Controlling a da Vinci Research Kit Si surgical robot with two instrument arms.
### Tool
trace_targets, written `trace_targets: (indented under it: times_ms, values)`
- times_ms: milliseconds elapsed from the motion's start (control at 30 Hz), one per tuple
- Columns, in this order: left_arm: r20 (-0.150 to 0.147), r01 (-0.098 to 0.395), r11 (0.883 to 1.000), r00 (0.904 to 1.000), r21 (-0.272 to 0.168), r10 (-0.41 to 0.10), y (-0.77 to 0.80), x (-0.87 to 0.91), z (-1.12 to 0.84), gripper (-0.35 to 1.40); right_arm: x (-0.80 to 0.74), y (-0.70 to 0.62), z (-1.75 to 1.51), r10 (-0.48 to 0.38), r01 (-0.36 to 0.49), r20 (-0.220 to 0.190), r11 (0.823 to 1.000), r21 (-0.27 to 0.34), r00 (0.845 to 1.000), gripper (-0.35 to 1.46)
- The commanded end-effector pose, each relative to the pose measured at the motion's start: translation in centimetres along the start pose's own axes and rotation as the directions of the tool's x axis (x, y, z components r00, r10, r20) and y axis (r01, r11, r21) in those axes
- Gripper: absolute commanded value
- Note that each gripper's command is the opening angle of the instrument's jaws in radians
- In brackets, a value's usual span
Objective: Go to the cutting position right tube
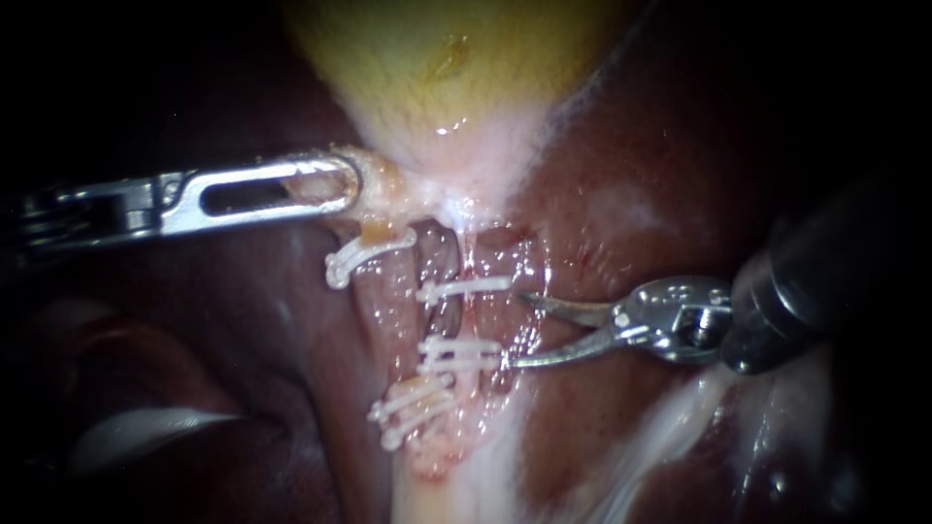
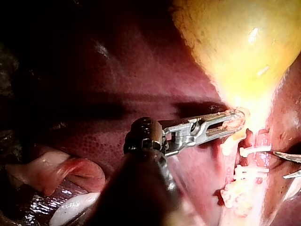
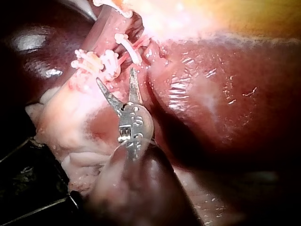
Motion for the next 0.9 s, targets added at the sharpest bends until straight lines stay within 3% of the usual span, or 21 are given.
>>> trace_targets:
  times_ms: [33,233,500,633,900]
  values:
    - [0.0,0.0,1.0,1.0,0.0,0.0,0.0,0.0,0.0,-0.35,-0.01,0.01,0.01,0.005,-0.005,0.001,1.0,0.006,1.0,1.41]
    - [0.001,0.0,1.0,1.0,-0.001,0.0,0.0,0.01,0.0,-0.35,-0.02,0.09,0.08,0.068,-0.068,0.008,0.997,0.032,0.998,1.41]
    - [0.001,0.0,1.0,1.0,-0.001,0.0,0.0,0.01,0.0,-0.35,-0.03,0.17,0.21,0.19,-0.192,0.034,0.978,0.079,0.981,1.39]
    - [0.001,0.0,1.0,1.0,-0.001,0.0,0.0,0.01,0.0,-0.35,-0.03,0.22,0.32,0.21,-0.213,0.048,0.973,0.093,0.977,1.39]
    - [0.001,0.0,1.0,1.0,-0.001,0.0,0.0,0.01,0.0,-0.35,0.04,0.34,0.45,0.22,-0.221,0.022,0.969,0.106,0.975,1.39]
